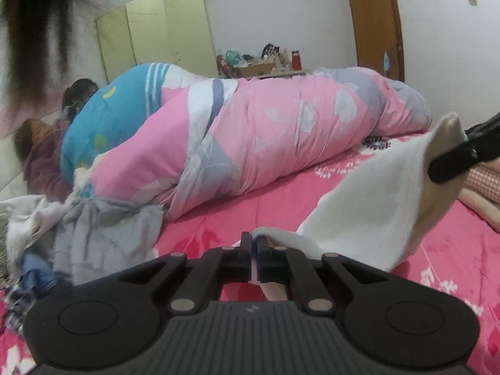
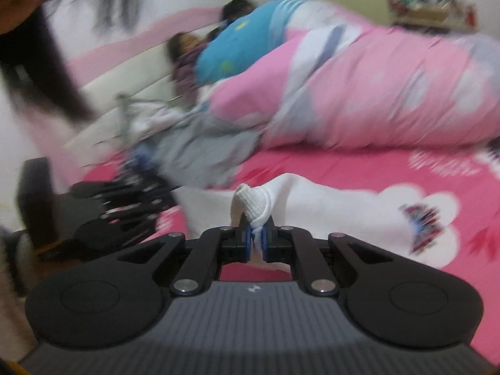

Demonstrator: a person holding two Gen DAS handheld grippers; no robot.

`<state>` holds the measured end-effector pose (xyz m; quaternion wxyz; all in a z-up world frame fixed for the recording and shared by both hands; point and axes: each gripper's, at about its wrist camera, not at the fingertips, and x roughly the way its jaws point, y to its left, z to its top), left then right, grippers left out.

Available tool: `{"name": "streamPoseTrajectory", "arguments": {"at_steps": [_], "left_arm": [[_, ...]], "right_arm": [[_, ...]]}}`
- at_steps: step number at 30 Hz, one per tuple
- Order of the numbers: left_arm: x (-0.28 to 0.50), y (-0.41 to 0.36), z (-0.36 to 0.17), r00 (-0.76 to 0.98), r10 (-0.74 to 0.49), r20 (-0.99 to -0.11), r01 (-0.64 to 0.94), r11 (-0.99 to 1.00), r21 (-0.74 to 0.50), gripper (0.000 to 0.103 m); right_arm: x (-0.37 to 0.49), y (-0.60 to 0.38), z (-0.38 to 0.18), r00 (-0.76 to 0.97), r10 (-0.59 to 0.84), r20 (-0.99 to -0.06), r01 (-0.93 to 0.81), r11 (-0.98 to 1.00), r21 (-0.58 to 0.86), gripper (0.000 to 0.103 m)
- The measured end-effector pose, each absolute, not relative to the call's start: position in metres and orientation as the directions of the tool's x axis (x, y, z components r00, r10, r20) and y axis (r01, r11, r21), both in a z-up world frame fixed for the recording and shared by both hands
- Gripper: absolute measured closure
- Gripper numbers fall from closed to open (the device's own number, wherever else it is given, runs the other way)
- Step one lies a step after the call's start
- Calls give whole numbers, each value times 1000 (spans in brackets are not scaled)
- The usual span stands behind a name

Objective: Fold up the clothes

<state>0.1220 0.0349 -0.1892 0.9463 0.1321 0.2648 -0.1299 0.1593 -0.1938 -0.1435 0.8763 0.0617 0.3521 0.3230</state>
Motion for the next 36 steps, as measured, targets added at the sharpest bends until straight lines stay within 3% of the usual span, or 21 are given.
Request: {"name": "streamPoseTrajectory", "arguments": {"at_steps": [13,25,30,36], "left_arm": [[56,69,-96,768,-86,-634,258,948,184,100],[58,74,-30,750,-157,-643,310,942,130,100],[93,79,-44,743,-224,-631,340,938,68,100],[146,81,-106,723,-222,-654,354,932,75,100]], "right_arm": [[118,-175,-79,334,784,-523,-533,615,581,98],[97,-197,-15,433,747,-505,-436,663,608,98],[104,-191,-13,476,710,-519,-379,698,608,98],[147,-197,-52,551,586,-594,-181,779,601,98]]}}
